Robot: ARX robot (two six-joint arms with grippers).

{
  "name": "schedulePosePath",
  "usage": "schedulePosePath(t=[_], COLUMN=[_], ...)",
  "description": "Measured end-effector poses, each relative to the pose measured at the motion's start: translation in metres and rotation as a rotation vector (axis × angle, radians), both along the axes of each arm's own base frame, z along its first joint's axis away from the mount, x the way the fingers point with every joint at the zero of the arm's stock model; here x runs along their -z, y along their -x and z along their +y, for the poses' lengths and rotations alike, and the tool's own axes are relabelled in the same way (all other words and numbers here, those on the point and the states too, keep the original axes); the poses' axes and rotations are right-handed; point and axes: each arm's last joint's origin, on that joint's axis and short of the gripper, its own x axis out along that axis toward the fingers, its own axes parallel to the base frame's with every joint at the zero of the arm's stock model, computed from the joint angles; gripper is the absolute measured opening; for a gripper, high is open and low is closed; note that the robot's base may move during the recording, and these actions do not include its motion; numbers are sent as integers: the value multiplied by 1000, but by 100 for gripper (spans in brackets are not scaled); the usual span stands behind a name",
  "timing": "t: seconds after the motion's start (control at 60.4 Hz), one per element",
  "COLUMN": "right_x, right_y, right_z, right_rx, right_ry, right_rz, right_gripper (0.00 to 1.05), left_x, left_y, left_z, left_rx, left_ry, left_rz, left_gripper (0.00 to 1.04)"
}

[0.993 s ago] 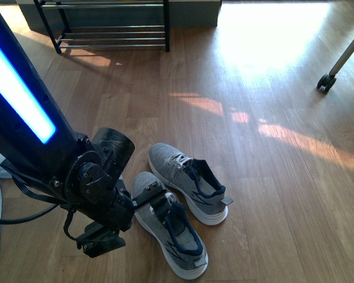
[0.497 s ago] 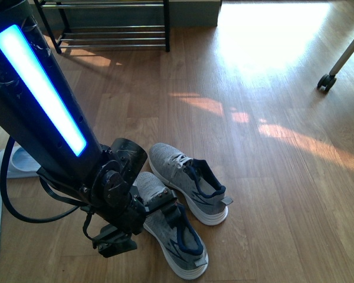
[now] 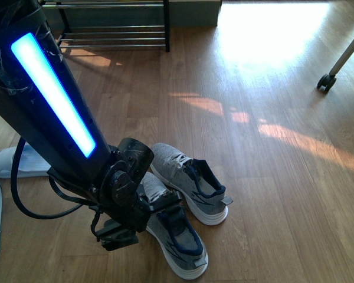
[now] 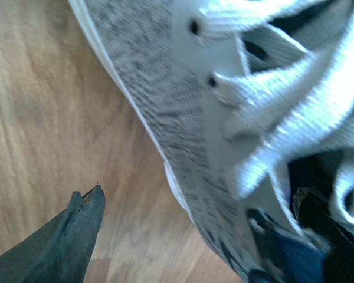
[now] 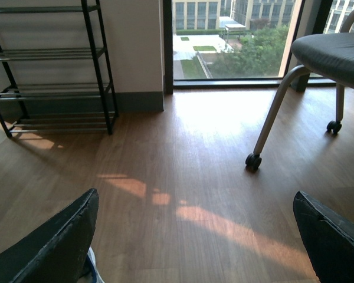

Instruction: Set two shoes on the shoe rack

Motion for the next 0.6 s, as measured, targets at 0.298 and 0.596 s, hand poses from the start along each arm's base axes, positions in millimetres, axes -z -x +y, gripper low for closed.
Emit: schedulePosePath(t=[0.298,0.596], right_x=[0,0], right_y=[0,0], right_z=[0,0], right_rx=[0,0], right_ry=[0,0], right_rz=[0,0], right_gripper=[96,96], left_x=[9,-9], left_y=[-2,-2], left_z=[12,19], left_rx=[-14,-27], left_ry=[-58,-182], left_rz=[-8,-81], left_gripper=[51,5])
